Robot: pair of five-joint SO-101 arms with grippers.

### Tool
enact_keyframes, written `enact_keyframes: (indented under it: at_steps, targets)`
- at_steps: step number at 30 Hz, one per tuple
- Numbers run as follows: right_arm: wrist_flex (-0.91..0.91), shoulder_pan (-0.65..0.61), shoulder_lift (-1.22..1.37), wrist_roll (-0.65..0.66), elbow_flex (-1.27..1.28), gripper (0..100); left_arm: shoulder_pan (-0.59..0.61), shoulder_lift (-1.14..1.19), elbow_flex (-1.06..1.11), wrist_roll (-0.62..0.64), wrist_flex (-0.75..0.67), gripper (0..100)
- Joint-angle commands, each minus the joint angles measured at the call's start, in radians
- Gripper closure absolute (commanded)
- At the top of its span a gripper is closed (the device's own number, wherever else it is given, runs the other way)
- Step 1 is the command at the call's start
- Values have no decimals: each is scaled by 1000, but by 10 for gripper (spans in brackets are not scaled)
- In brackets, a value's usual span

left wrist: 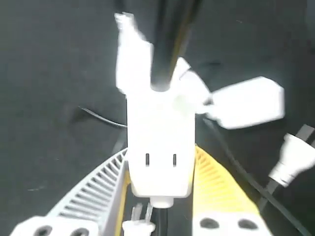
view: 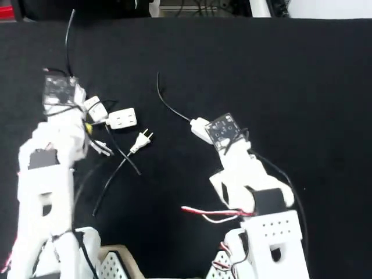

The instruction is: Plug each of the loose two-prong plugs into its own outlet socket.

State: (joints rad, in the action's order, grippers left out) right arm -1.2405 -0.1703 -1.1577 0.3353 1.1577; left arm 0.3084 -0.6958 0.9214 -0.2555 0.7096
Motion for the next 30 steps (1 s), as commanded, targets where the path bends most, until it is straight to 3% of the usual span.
enact_keyframes:
  at_steps: [1,12,20,26,30]
  targets:
    - [46,-25,117,0,-48,911,68,169,-197,-17,-44,972]
    - [157,-25,346,-2,-94,910,116,1003,-880,-18,9,947]
    - [157,-26,351,0,-91,910,113,1218,-1282,-26,368,749]
    - [157,-25,351,2,-90,910,79,1171,-1521,-176,743,737]
    - [155,-25,351,3,-90,910,18,1092,-1593,-364,918,737]
